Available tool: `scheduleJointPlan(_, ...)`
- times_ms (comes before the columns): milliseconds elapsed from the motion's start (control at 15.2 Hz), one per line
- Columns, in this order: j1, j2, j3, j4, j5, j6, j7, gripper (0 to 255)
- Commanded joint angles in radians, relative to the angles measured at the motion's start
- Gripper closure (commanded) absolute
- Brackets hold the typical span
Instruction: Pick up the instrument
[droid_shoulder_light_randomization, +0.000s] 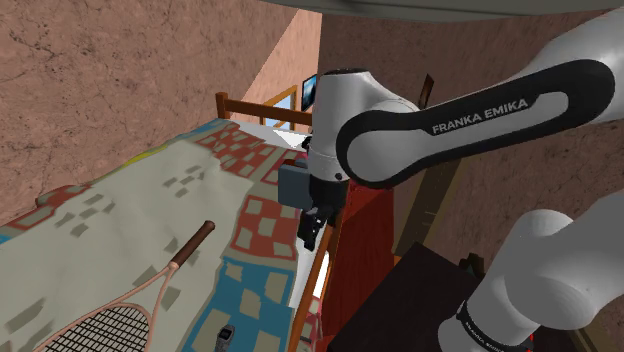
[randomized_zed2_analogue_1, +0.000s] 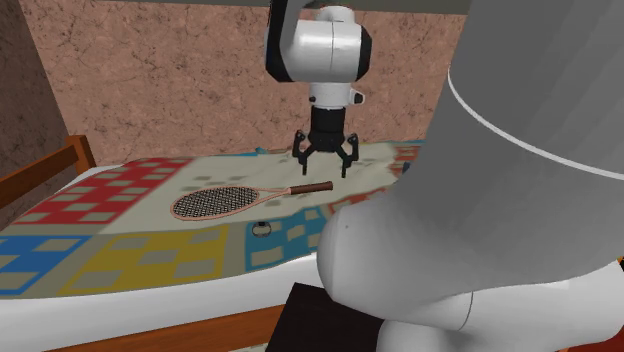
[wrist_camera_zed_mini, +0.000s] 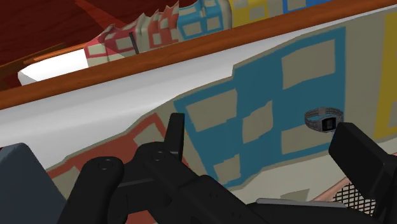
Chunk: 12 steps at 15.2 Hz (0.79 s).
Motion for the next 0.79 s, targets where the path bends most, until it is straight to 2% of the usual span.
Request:
scheduleJointPlan(0, 0.006, 0.065, 0.040, 0.007, 0.004, 0.066, 0.037, 0)
scheduleJointPlan(198, 0.003, 0.178, 0.093, 0.031, -0.015, 0.160, 0.093, 0)
scheduleJointPlan(396, -0.003, 0.301, 0.142, 0.067, -0.063, 0.248, 0.164, 0)
scheduleJointPlan(726, 0.007, 0.525, 0.186, 0.154, -0.218, 0.369, 0.324, 0)
